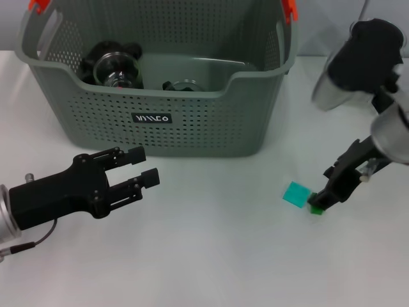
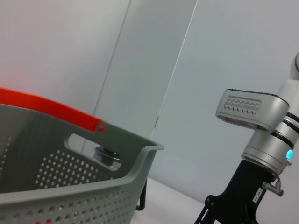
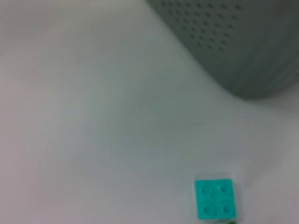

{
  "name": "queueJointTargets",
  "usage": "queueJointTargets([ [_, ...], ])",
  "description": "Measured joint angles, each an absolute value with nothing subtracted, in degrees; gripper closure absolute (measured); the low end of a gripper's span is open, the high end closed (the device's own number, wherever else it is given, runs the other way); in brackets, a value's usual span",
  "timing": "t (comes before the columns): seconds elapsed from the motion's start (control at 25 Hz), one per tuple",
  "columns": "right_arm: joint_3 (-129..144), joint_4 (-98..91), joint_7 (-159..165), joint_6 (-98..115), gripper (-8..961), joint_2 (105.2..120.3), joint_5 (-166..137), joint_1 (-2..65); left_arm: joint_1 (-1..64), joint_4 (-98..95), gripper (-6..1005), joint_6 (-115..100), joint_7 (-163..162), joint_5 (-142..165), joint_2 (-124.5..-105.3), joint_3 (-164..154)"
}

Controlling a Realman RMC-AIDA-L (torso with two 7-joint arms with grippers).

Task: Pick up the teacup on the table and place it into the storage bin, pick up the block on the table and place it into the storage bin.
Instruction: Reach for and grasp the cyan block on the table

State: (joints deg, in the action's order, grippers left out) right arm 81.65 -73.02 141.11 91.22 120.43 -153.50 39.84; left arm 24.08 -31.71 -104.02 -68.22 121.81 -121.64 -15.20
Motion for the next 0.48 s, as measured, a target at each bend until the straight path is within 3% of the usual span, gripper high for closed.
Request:
queueJointTargets([
  [0.48, 87.71, -65.34, 144.0, 84.14, 274, 120.41, -154.21, 42.47, 24.16, -31.55, 419, -102.65, -68.2, 121.82, -121.64, -15.2],
])
